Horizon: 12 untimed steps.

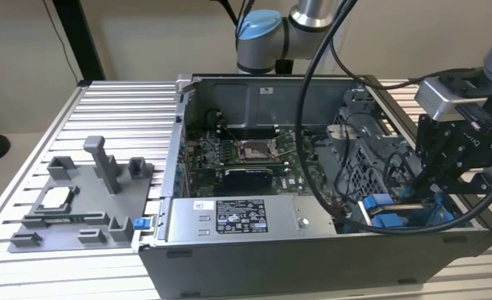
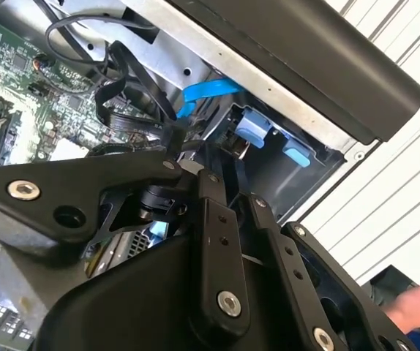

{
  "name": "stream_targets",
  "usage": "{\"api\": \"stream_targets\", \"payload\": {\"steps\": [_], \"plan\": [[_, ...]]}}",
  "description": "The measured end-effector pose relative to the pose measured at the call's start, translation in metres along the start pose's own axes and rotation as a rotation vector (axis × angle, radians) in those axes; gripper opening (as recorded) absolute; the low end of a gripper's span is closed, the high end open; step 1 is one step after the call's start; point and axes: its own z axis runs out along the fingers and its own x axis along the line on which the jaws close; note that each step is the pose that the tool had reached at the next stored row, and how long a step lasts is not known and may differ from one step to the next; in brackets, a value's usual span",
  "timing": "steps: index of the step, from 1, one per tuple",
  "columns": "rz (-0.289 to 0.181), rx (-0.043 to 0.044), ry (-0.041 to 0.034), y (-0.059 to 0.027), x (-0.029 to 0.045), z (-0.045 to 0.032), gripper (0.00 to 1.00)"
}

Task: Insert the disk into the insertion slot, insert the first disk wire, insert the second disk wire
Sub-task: 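Insert the first disk wire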

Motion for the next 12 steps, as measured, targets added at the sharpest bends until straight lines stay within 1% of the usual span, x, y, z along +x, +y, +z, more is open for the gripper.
{"api": "stream_targets", "payload": {"steps": [5, 12], "plan": [[-0.013, -0.0005, 0.0001, -0.0001, -0.0026, 0.0005, 0.0], [-0.017, -0.0007, 0.0, -0.0016, -0.0019, 0.0018, 0.0]]}}
